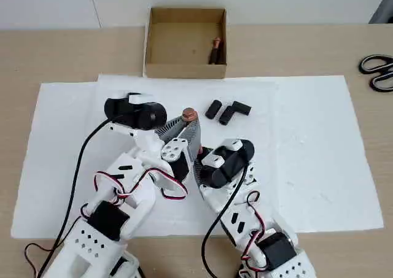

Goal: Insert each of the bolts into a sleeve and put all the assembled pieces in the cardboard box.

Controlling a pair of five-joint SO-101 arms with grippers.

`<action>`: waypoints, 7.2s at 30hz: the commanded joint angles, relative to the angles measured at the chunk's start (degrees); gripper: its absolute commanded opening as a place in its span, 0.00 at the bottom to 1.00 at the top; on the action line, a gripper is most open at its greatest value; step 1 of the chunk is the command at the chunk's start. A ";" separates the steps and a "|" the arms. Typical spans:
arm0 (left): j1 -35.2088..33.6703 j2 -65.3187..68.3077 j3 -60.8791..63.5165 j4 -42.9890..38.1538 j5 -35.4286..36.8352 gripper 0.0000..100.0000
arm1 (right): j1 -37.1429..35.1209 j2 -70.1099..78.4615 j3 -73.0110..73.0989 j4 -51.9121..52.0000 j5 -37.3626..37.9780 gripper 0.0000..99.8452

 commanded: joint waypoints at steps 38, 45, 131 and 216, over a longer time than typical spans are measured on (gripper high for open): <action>1.49 2.29 0.40 10.73 0.09 0.01 | -0.66 -1.10 -1.14 -2.33 -0.53 0.00; 3.34 2.29 1.45 15.38 0.09 0.01 | -0.57 -1.10 -1.14 -3.12 -0.53 0.00; -55.82 1.93 -10.95 45.27 -21.27 0.25 | 15.52 162.51 -146.29 -22.64 -0.97 0.00; -47.56 1.93 -10.95 47.30 -21.36 0.25 | 18.68 132.09 -119.82 40.48 -30.86 0.20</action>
